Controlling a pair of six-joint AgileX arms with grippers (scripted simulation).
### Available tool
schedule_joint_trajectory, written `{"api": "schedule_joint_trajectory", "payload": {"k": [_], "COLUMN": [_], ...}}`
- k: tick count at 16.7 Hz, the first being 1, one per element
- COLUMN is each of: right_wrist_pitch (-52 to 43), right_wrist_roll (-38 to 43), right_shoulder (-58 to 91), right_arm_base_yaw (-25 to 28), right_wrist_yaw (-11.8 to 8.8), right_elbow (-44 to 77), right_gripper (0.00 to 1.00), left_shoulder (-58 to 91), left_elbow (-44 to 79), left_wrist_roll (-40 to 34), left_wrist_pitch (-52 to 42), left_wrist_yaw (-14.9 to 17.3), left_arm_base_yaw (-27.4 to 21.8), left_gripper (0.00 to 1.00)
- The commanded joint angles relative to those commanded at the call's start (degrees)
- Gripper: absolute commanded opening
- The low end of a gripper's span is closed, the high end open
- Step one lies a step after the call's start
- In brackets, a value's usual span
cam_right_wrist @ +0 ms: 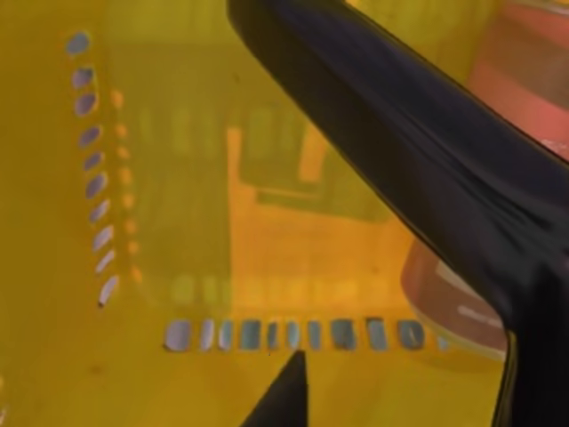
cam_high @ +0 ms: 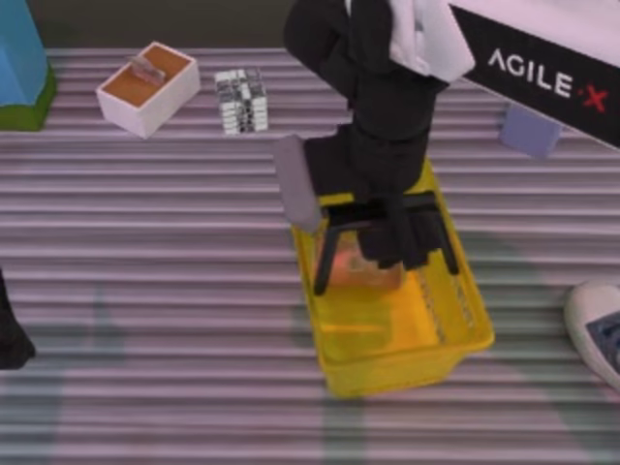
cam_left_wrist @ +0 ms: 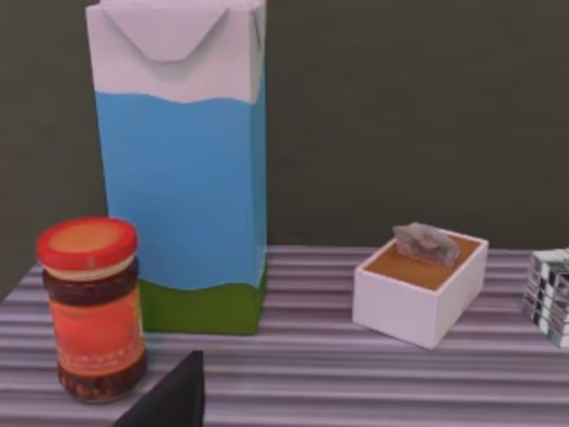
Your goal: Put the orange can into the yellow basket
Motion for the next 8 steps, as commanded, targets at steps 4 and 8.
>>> {"api": "schedule_joint_trajectory", "payload": {"k": [4, 8], "right_wrist_pitch": [0.0, 0.0], "right_wrist_roll": [0.0, 0.0], "right_shoulder": [0.0, 0.0], "right_arm_base_yaw": [0.0, 0.0], "right_wrist_yaw": [0.0, 0.0], "right_elbow": [0.0, 0.0], "right_gripper": [0.17, 0.0], "left_shoulder": [0.0, 0.0], "left_elbow": [0.0, 0.0], "left_wrist_roll": [0.0, 0.0], "left_wrist_pitch": [0.0, 0.0], "left_wrist_yaw": [0.0, 0.0], "left_arm_base_yaw": [0.0, 0.0], "left_gripper": [1.0, 1.0]}}
